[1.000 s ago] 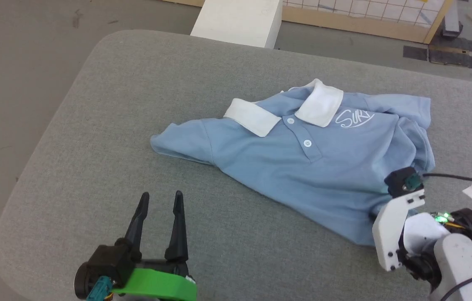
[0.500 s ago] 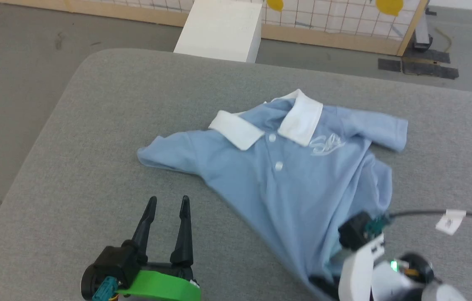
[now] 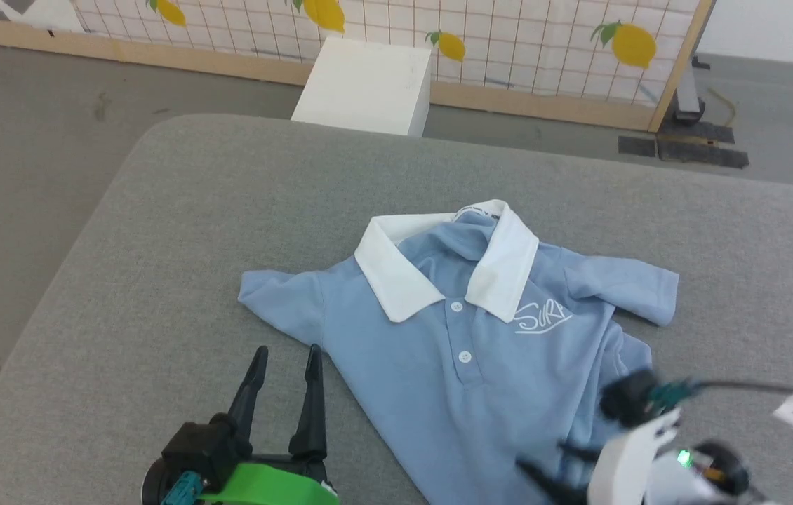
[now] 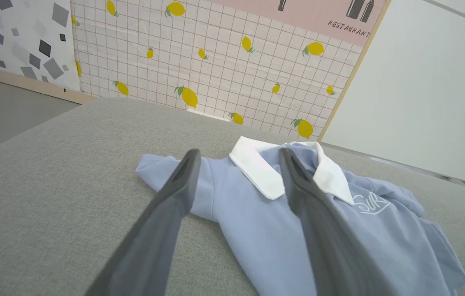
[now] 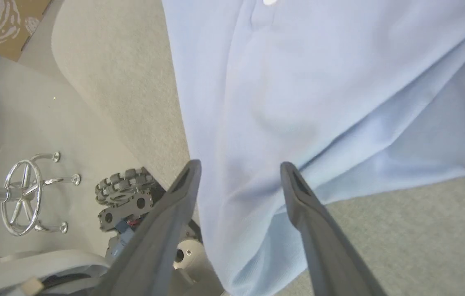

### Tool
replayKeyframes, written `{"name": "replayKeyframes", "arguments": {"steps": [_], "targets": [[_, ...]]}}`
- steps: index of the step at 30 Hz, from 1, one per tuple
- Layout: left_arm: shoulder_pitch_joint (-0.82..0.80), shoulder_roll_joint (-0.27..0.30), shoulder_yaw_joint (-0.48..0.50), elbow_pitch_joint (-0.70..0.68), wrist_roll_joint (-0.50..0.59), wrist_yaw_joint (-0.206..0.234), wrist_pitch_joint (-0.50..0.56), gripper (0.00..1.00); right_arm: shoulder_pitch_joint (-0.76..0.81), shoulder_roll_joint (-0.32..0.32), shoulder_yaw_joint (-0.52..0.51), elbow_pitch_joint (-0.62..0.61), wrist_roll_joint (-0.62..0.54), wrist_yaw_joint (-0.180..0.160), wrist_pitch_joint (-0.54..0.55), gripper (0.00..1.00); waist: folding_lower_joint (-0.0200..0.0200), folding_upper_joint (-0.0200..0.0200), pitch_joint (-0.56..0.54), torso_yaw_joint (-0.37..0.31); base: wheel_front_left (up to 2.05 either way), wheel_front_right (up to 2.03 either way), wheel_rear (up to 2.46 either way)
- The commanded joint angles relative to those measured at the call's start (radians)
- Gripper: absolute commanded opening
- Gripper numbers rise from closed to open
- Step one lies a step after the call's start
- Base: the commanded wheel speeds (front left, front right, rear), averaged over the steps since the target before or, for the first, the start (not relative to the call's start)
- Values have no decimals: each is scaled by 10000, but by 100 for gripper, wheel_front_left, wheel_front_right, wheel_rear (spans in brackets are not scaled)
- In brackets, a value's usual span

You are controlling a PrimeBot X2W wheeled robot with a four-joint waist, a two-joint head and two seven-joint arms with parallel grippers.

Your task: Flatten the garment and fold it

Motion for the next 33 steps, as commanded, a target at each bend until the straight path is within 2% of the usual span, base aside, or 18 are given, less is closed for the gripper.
{"name": "replayKeyframes", "arguments": {"steps": [1, 5, 7, 12, 17, 23, 26, 27, 28, 33], "targets": [[148, 19, 10, 8, -91, -19, -47, 100, -364, 142, -325, -335, 0, -13, -146, 100, 0, -1, -80, -45, 0, 0, 0], [162, 10, -53, -49, -134, -5, -47, 100, -852, 465, -1714, -998, -109, -13, -374, 100, 0, -1, -33, -32, 0, 0, 0], [127, 5, -94, -87, -141, -14, -47, 100, -1066, 346, -2505, -1035, -552, -13, -616, 100, 0, -1, 49, 19, 0, 0, 0], [-21, 25, -69, -220, -34, 25, -47, 100, -1220, -45, -3710, -86, -1327, -13, -986, 100, 0, -1, 307, 176, 0, 0, 0], [-203, 88, -39, -274, 26, 14, -47, 100, -1471, -123, -3918, 1210, -1549, -13, -1075, 100, 0, -1, 654, 438, 0, 0, 0], [-435, 76, -142, -282, 36, -12, -47, 100, -2143, -271, -3666, 2550, -1733, -13, -1261, 100, 0, -1, 1079, 884, 0, 0, 0], [-519, 73, -166, -277, 28, -20, -47, 100, -2348, -348, -3399, 3341, -1817, -13, -942, 97, 0, -1, 1220, 1049, 0, 0, 0], [-538, 74, -167, -274, 26, -21, -47, 100, -2382, -343, -3386, 3585, -1839, -13, -777, 65, 0, -1, 1241, 1077, 0, 0, 0], [-559, 74, -165, -269, 23, -17, -47, 100, -2419, -423, -3233, 3803, -1929, -13, -600, 0, 0, -1, 1256, 1102, 0, 0, 0], [-566, 72, -43, -305, 5, 68, -47, 100, -2789, -335, -3303, 4011, -2102, -13, -866, 0, 0, -1, 1263, 921, 0, 0, 0]]}}
